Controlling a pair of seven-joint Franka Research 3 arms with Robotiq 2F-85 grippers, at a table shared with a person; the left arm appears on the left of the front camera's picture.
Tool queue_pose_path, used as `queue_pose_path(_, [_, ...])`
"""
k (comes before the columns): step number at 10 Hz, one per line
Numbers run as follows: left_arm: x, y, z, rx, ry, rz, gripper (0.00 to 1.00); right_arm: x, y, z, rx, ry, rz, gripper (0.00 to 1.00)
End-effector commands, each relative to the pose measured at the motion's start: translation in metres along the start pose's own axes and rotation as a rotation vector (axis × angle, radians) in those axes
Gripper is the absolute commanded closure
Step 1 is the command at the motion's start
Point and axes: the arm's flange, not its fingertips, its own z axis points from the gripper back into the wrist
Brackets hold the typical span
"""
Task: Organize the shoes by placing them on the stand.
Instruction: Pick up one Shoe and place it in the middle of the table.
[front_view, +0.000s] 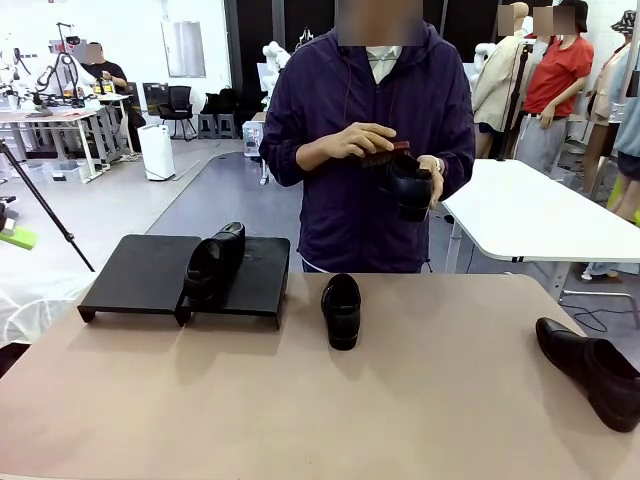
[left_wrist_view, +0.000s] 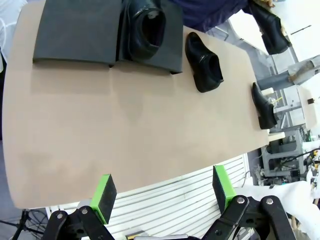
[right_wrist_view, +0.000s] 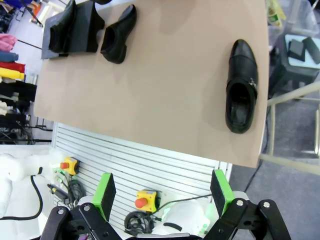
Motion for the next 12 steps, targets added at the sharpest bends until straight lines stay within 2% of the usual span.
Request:
queue_pose_path(1, [0.003,0.002,0.002,-0.007,-0.012,-0.006,0.00,-0.001,0.000,0.001,0.007,-0.003,0.017,0.00])
queue_pose_path(5, [0.003,0.002,0.002,-0.007,-0.012,-0.006,0.00,0.000,0.000,0.000,0.000,0.000,0.000,0.00])
queue_pose_path(6, [0.003,0.002,0.002,-0.007,-0.012,-0.006,0.00,0.007,0.004,-0.037,-0.118,0.057,0.064,0.00])
queue_pose_path(8, [0.003,0.002,0.002,-0.007,-0.012,-0.006,0.00,0.012,-0.007,-0.093,-0.170,0.142,0.119,0.00])
queue_pose_path(10, [0.003,0.002,0.002,-0.007,-0.012,-0.006,0.00,0.012,-0.026,-0.149,-0.194,0.158,0.143,0.00])
queue_pose_path(12, [0.003,0.002,0.002,-0.007,-0.012,-0.006,0.00,0.009,-0.039,-0.197,-0.280,0.156,0.147,0.00])
